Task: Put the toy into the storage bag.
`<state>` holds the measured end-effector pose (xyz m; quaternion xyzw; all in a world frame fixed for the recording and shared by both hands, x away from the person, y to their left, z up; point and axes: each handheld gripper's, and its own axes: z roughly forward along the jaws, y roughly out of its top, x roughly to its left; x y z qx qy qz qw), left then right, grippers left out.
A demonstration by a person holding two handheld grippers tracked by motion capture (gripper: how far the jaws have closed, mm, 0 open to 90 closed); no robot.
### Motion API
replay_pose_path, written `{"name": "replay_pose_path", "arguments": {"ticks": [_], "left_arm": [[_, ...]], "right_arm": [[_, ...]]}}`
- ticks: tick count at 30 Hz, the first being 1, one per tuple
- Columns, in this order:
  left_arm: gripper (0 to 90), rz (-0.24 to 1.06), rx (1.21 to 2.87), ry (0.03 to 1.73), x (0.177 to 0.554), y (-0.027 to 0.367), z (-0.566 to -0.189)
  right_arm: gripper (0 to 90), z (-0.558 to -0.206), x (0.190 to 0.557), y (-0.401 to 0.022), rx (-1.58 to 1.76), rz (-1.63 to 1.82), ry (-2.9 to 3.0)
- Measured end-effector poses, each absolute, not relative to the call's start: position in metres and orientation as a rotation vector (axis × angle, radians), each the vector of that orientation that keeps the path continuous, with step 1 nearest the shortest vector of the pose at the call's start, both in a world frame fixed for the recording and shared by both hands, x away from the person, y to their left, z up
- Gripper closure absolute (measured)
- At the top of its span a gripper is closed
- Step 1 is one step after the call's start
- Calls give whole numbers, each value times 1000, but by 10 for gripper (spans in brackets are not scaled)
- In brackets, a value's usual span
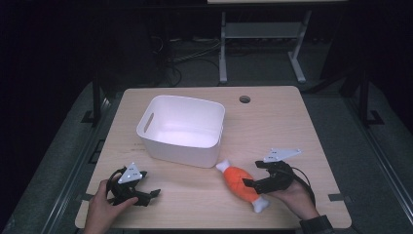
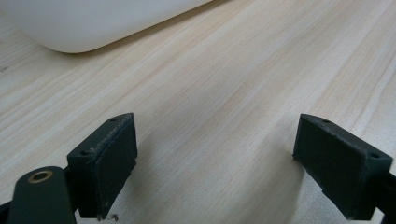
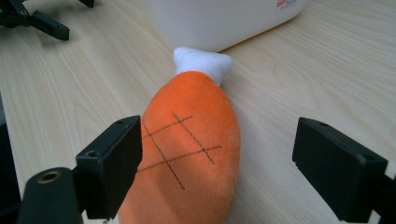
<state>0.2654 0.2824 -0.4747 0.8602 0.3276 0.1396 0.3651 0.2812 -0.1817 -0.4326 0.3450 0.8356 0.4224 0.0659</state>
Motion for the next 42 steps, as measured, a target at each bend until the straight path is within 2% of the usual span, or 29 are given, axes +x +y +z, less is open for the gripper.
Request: {"name": "replay_pose_path", "arguments": {"ticks": [10,26,39,42], "left_arm": [[127,359,2212,842,265,282,-475],[127,360,2212,842,265,282,-475],[126,360,2212,842,265,282,-475],[127,360,2212,842,265,282,-475]], "right_arm": [[151,-442,286,-173,1047,1295,2534],[100,-456,291,-163,1065,1304,2602],[107,-463,289,-154,1038,1289,2676],[133,-464,288,-153,1025,1296,2696]]}}
